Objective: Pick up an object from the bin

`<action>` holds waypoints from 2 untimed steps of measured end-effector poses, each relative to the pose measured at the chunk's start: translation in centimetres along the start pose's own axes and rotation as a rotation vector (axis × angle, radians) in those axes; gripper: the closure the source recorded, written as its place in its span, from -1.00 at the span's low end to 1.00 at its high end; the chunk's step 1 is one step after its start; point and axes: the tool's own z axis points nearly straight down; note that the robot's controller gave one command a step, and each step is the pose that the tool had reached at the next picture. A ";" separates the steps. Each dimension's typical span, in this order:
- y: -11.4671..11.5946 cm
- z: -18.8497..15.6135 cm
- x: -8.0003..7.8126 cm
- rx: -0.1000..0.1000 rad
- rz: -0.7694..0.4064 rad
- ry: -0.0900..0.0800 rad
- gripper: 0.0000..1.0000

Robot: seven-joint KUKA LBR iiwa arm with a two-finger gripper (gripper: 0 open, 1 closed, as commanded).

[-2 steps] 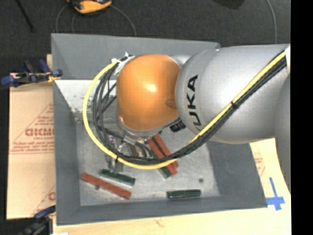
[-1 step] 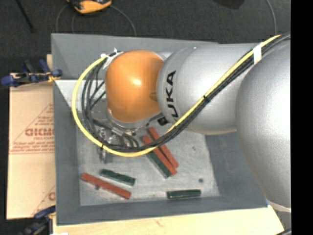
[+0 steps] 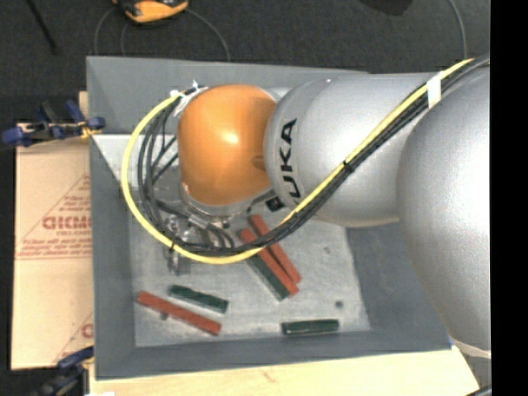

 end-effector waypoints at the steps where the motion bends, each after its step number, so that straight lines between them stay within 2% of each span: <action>1: -1.4 -1.1 1.4 0.002 -0.020 0.003 1.00; 2: -1.3 -1.0 -0.4 0.000 -0.015 0.000 -1.00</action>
Offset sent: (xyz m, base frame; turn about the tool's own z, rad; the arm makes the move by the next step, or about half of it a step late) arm 0.0050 -0.0115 0.0095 -0.0149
